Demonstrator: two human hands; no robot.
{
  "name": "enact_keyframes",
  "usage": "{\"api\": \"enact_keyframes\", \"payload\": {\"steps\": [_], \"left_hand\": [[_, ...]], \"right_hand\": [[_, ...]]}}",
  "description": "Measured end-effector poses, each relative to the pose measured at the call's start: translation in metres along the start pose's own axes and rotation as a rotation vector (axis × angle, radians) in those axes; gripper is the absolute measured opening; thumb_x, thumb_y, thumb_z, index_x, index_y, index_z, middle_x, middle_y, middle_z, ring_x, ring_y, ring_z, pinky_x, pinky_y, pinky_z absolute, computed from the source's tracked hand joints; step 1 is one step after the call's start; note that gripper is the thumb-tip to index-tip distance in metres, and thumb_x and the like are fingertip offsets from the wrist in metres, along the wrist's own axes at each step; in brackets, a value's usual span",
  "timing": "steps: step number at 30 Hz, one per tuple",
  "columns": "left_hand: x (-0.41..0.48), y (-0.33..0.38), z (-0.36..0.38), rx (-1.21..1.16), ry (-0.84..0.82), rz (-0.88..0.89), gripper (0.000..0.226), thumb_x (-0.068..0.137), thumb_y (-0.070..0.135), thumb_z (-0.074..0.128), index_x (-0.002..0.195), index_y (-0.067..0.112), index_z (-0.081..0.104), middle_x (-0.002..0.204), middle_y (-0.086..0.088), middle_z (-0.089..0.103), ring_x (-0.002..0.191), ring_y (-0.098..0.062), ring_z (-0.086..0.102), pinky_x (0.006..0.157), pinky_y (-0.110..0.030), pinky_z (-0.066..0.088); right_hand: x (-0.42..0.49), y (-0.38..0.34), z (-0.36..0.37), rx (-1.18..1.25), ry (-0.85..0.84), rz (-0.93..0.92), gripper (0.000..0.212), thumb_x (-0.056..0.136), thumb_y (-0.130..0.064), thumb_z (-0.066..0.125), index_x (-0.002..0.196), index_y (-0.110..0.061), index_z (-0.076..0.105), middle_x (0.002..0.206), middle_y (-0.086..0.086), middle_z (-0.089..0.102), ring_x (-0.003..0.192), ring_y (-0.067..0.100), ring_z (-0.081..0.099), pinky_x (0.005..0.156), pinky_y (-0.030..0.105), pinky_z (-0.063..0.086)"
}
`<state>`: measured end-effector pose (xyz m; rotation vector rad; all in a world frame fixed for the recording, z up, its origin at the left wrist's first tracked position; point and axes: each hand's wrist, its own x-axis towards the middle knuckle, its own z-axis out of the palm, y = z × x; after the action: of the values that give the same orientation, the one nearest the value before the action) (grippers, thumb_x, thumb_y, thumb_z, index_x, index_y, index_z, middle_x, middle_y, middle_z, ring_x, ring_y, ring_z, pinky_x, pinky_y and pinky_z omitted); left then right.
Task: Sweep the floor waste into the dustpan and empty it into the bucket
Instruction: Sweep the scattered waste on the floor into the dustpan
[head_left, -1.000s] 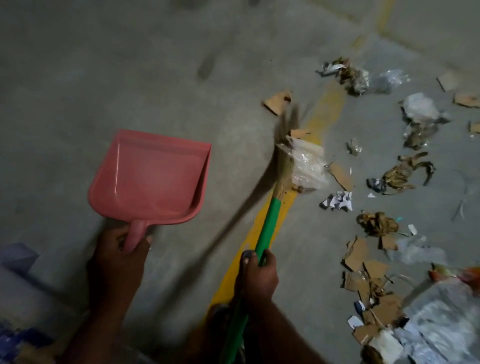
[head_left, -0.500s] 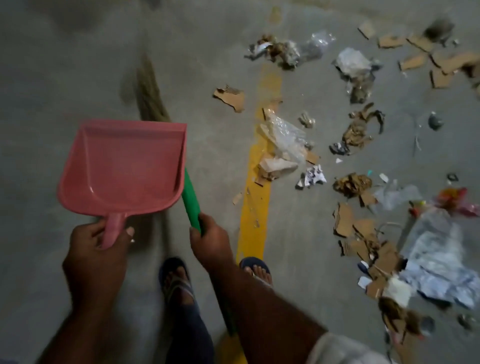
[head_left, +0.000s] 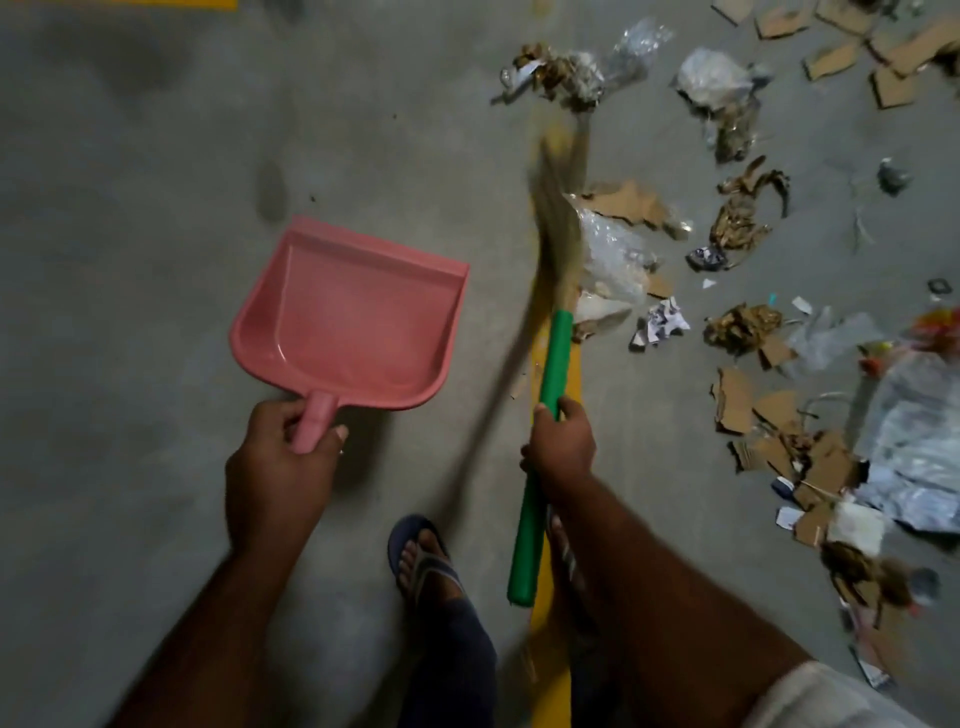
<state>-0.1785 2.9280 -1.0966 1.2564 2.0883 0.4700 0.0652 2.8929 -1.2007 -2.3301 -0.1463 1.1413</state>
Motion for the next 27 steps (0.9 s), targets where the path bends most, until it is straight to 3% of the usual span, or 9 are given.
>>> {"api": "enact_keyframes", "payload": {"steps": [5, 7, 9, 13, 17, 21, 27], "left_hand": [[0.01, 0.014, -0.009, -0.001, -0.019, 0.052, 0.034, 0.077, 0.031, 0.081, 0.102, 0.025, 0.059, 0.091, 0.004, 0.066, 0.084, -0.024, 0.062, 0.075, -0.036, 0.051], [0.009, 0.019, -0.007, 0.005, -0.034, 0.055, 0.033, 0.077, 0.032, 0.081, 0.101, 0.024, 0.058, 0.091, 0.003, 0.067, 0.083, -0.025, 0.062, 0.075, -0.038, 0.053], [0.004, 0.025, -0.002, 0.016, -0.045, 0.065, 0.033, 0.077, 0.033, 0.081, 0.1, 0.025, 0.058, 0.09, 0.002, 0.067, 0.083, -0.025, 0.062, 0.074, -0.038, 0.053], [-0.009, 0.036, 0.015, 0.015, -0.073, 0.108, 0.031, 0.078, 0.03, 0.081, 0.099, 0.025, 0.058, 0.091, 0.001, 0.067, 0.083, -0.026, 0.062, 0.073, -0.035, 0.05], [-0.029, 0.038, 0.03, 0.029, -0.087, 0.13, 0.032, 0.076, 0.032, 0.082, 0.098, 0.026, 0.058, 0.092, 0.001, 0.068, 0.085, -0.025, 0.063, 0.076, -0.038, 0.052], [-0.054, 0.036, 0.037, 0.04, -0.093, 0.145, 0.03, 0.078, 0.028, 0.081, 0.098, 0.022, 0.059, 0.089, 0.001, 0.067, 0.082, -0.022, 0.061, 0.073, -0.033, 0.047], [-0.084, 0.044, 0.049, 0.064, -0.111, 0.147, 0.03, 0.079, 0.028, 0.081, 0.098, 0.022, 0.058, 0.087, 0.001, 0.064, 0.081, -0.023, 0.059, 0.071, -0.032, 0.043]], "right_hand": [[-0.047, 0.054, -0.032, -0.091, 0.04, -0.088, 0.046, 0.092, -0.043, 0.054, 0.136, -0.035, 0.044, 0.089, 0.013, 0.069, 0.06, 0.027, 0.068, 0.056, 0.044, 0.059], [-0.062, 0.078, -0.05, -0.253, 0.013, -0.146, 0.053, 0.085, -0.059, 0.053, 0.134, -0.046, 0.041, 0.098, 0.004, 0.072, 0.078, 0.027, 0.071, 0.07, 0.043, 0.06], [-0.071, 0.1, -0.071, -0.371, -0.063, -0.257, 0.053, 0.086, -0.055, 0.057, 0.135, -0.04, 0.045, 0.114, -0.002, 0.07, 0.102, 0.023, 0.068, 0.084, 0.038, 0.055], [-0.061, 0.138, -0.108, -0.629, -0.362, -0.466, 0.054, 0.091, -0.043, 0.053, 0.141, -0.024, 0.048, 0.13, 0.001, 0.062, 0.117, 0.023, 0.06, 0.092, 0.032, 0.048], [-0.043, 0.169, -0.142, -0.902, -0.555, -0.388, 0.067, 0.088, -0.047, 0.041, 0.151, -0.026, 0.033, 0.145, 0.013, 0.049, 0.13, 0.032, 0.049, 0.097, 0.037, 0.045], [-0.036, 0.215, -0.181, -0.831, -0.369, -0.24, 0.059, 0.086, -0.052, 0.043, 0.142, -0.031, 0.042, 0.119, 0.009, 0.066, 0.108, 0.031, 0.063, 0.084, 0.038, 0.051], [-0.022, 0.211, -0.212, -0.681, -0.074, -0.194, 0.045, 0.095, -0.028, 0.059, 0.136, -0.015, 0.049, 0.11, 0.016, 0.069, 0.099, 0.034, 0.066, 0.077, 0.035, 0.048]]}}
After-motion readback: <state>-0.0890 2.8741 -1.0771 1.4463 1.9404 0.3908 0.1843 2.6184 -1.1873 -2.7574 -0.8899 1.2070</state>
